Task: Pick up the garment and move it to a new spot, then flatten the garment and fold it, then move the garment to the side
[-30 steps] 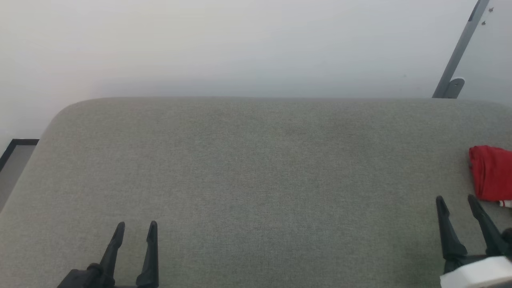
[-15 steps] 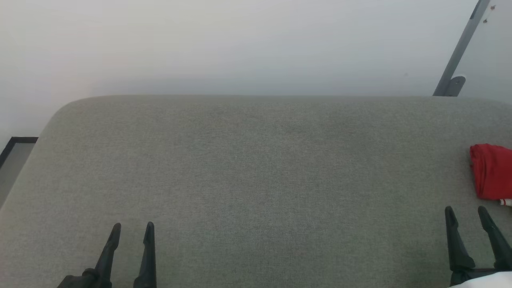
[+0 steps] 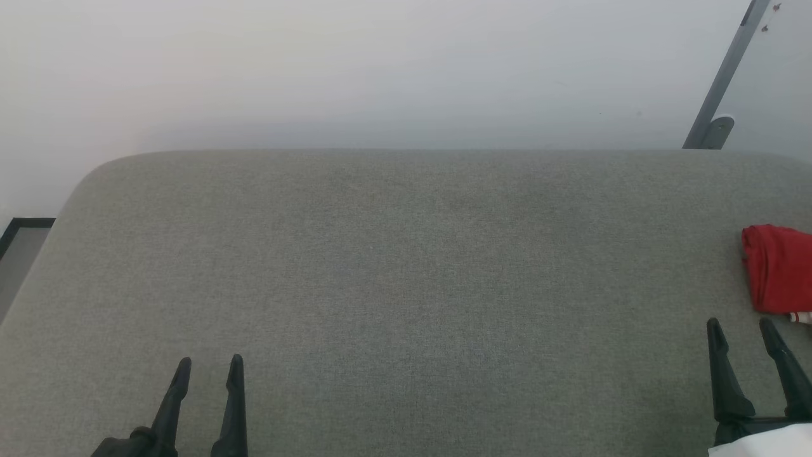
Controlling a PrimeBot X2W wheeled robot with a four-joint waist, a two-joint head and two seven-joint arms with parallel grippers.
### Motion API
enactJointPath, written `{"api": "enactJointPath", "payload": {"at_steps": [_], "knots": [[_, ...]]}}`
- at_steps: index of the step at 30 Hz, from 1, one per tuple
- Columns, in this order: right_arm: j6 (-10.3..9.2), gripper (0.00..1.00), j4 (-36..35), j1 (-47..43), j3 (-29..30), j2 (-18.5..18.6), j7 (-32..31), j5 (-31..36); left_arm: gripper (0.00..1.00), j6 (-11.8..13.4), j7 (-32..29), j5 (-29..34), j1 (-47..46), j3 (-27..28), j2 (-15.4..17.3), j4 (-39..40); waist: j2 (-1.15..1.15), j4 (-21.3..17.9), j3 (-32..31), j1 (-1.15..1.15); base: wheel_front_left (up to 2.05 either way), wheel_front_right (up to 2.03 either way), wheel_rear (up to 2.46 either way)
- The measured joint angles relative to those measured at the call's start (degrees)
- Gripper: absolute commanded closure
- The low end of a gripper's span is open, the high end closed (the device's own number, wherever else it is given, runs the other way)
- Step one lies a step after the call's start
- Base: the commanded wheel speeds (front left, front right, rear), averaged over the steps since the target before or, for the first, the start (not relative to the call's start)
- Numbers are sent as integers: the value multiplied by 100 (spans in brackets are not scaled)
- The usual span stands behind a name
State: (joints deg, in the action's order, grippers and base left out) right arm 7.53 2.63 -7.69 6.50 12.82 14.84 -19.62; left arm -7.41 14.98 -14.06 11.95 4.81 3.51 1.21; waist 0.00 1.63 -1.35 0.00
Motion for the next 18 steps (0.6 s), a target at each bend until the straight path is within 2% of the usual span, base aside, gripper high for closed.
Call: {"api": "enactJointPath", "payload": {"at_steps": [18], "knots": [[0,0,-48,36,-33,-23,-16,-65,0,0,0,63,-24,11,-25,30,0,20,18,0,0,0,0]]}}
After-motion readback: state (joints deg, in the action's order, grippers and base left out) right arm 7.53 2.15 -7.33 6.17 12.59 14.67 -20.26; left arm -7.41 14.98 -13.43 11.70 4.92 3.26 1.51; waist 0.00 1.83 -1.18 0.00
